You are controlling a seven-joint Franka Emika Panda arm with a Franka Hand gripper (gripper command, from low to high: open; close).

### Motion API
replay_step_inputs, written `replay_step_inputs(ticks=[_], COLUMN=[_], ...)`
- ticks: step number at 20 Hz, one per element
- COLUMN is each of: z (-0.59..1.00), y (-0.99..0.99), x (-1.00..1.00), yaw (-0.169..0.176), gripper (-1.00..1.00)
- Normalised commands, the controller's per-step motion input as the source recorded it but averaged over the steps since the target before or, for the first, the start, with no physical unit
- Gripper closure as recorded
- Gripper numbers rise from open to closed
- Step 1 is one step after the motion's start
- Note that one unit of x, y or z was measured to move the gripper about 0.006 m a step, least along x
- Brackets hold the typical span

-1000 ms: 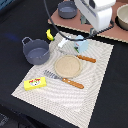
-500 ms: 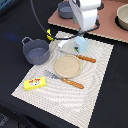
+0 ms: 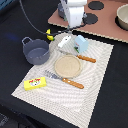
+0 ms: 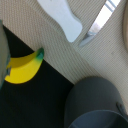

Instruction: Interact with the objects in diverse but meaningful ways.

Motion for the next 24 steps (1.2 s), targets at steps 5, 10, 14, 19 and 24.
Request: replay_step_inputs(ticks=[5,10,14,19,24], z=[-0.39,-0.43,-0.41,-0.43,-0.43], y=[0.08,0.00,0.00,0.02,0.03], x=[-0.03,-0.17,-0.24,-0.25,-0.29], yaw=[0.089,0.039,0.041,0.049,0.048], gripper=[-1.00,-1.00,-1.00,-1.00,-1.00])
